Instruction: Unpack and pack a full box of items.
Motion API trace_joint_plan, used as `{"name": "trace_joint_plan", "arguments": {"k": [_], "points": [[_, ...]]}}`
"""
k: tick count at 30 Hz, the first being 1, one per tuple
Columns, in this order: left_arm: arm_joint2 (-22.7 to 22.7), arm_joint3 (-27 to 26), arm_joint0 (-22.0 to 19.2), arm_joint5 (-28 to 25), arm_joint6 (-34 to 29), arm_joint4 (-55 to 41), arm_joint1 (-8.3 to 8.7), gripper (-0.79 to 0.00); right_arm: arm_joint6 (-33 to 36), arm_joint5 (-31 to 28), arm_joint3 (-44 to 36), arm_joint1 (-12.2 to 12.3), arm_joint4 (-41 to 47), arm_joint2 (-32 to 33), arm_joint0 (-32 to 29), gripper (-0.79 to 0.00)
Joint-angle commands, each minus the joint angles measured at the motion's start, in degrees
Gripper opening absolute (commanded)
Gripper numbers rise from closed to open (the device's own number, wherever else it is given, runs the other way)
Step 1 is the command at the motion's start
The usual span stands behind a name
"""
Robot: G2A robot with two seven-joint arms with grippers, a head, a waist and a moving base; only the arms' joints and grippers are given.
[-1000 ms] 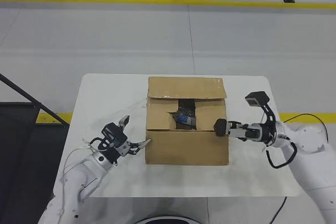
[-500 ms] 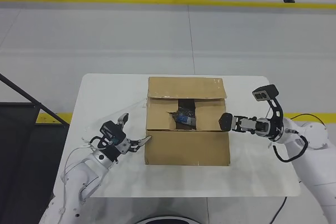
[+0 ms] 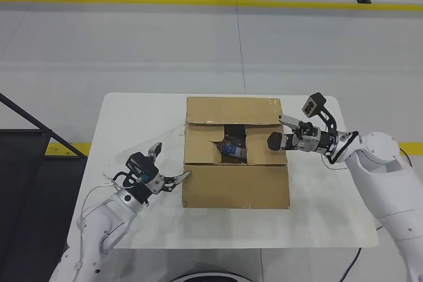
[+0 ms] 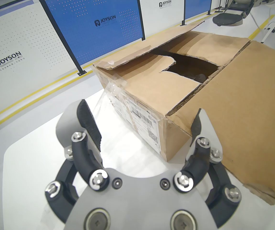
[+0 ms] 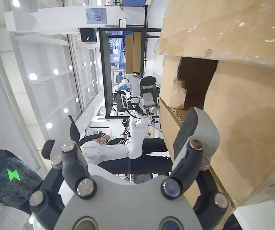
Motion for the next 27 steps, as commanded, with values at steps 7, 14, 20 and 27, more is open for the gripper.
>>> {"name": "trace_joint_plan", "arguments": {"k": [7,14,20,27], "points": [[0.0,0.0,0.0,0.0,0.0,0.0,0.0,0.0,-0.5,1.8,6.3,-2.1,0.1,-3.3,4.1,0.0],[0.0,0.0,0.0,0.0,0.0,0.0,0.0,0.0,-1.9,0.4,10.6,-3.9,1.2,-4.6,6.5,0.0],[0.0,0.0,0.0,0.0,0.0,0.0,0.0,0.0,-3.1,-3.6,13.2,-5.7,4.2,-5.2,8.0,0.0],[0.0,0.0,0.0,0.0,0.0,0.0,0.0,0.0,-8.6,-8.4,16.5,-8.0,6.4,-5.7,10.8,0.0]]}}
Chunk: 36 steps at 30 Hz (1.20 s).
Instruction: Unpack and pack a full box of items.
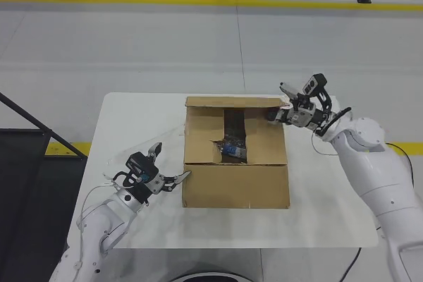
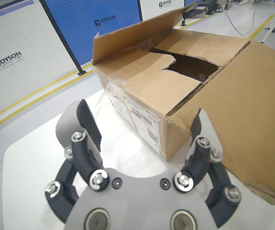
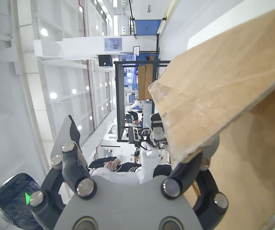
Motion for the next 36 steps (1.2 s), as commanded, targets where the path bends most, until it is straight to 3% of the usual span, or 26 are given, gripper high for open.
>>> {"name": "trace_joint_plan", "arguments": {"k": [1,8,25,30,36], "points": [[0.0,0.0,0.0,0.0,0.0,0.0,0.0,0.0,-2.2,-1.6,0.9,-0.7,0.0,-0.3,1.0,0.0],[0.0,0.0,0.0,0.0,0.0,0.0,0.0,0.0,-10.8,-3.8,7.5,-3.9,-1.6,-2.9,6.3,0.0],[0.0,0.0,0.0,0.0,0.0,0.0,0.0,0.0,-29.6,-10.8,25.1,-14.1,-16.7,-13.6,15.5,0.0],[0.0,0.0,0.0,0.0,0.0,0.0,0.0,0.0,-32.0,-9.1,28.9,-16.5,-19.4,-14.9,16.9,0.0],[0.0,0.0,0.0,0.0,0.0,0.0,0.0,0.0,-28.8,-5.8,33.0,-18.4,-20.4,-15.3,18.4,0.0]]}}
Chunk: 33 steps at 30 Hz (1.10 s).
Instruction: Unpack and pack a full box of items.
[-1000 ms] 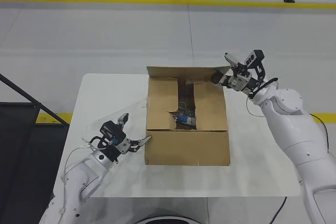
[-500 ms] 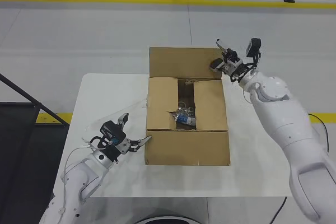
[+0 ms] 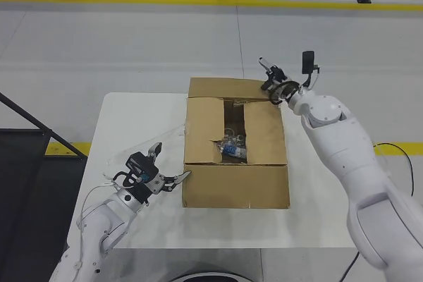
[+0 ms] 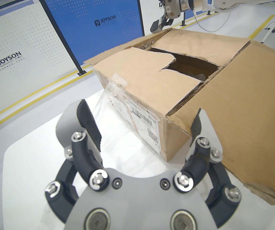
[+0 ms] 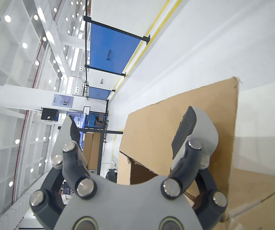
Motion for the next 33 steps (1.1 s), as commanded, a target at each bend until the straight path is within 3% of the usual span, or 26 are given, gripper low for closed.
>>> {"name": "trace_joint_plan", "arguments": {"k": [1,7,11,17,20,23,33], "points": [[0.0,0.0,0.0,0.0,0.0,0.0,0.0,0.0,0.8,0.4,1.1,-0.5,-0.3,0.0,0.3,0.0],[0.0,0.0,0.0,0.0,0.0,0.0,0.0,0.0,2.9,-0.2,3.7,-1.4,-0.1,1.1,0.9,0.0],[0.0,-0.3,0.1,0.2,0.1,-0.3,0.0,0.0,3.8,-5.1,3.9,-1.4,2.1,3.0,0.5,0.0],[-3.1,-2.1,1.5,3.5,3.4,-3.2,0.08,0.0,17.7,-9.7,0.3,-0.5,8.0,6.9,-1.2,0.0],[-5.3,-2.3,2.5,5.2,4.8,-5.6,0.1,0.0,27.5,-6.1,-2.4,0.2,9.5,7.8,-2.1,0.0],[-7.3,-1.8,3.3,7.1,5.5,-8.3,0.07,0.0,33.0,-1.5,-5.0,0.7,7.6,7.6,-2.7,0.0],[-10.8,-0.6,5.6,7.9,7.2,-12.4,0.12,0.0,32.4,6.1,-12.6,1.4,0.1,6.6,-6.5,0.0]]}}
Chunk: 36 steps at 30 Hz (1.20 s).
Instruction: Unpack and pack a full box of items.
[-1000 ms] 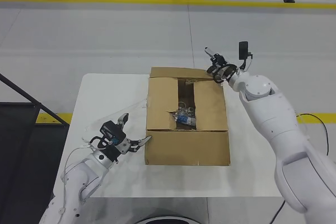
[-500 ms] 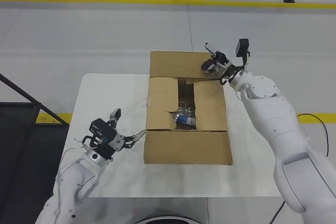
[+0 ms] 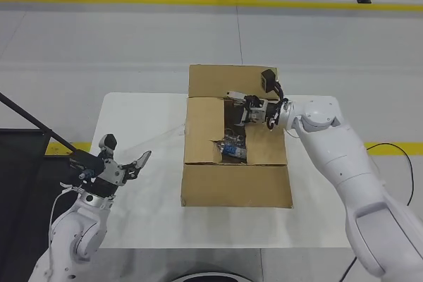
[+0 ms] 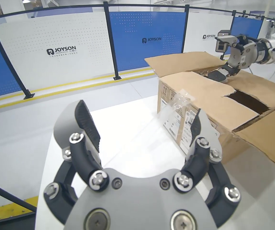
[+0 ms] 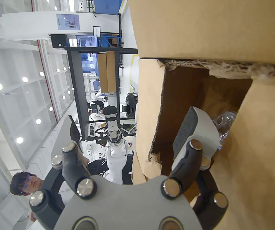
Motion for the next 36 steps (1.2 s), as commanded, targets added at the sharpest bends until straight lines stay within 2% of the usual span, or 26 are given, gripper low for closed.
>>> {"name": "trace_joint_plan", "arguments": {"k": [1,10,22,28,36], "points": [[-0.4,-0.1,0.3,-0.3,0.1,-0.2,0.03,0.0,-0.5,1.1,-1.3,0.0,-0.7,0.0,-0.7,0.0],[-0.8,-1.6,1.8,-2.2,0.8,0.8,0.18,0.0,-0.7,2.4,-4.6,-0.9,1.1,0.4,-3.4,0.0],[-0.4,-1.5,2.6,-3.2,1.7,2.2,0.27,0.0,0.5,-0.2,-7.2,-2.5,6.0,2.5,-3.4,0.0],[-2.2,-0.5,3.2,-2.5,2.6,0.5,0.31,0.0,-4.2,-0.8,-11.6,-3.5,4.3,1.8,-3.6,0.0],[-7.3,2.1,5.1,-2.1,5.1,-3.4,0.42,0.0,-11.4,0.1,-16.6,-5.9,0.8,-1.5,-3.7,0.0]]}}
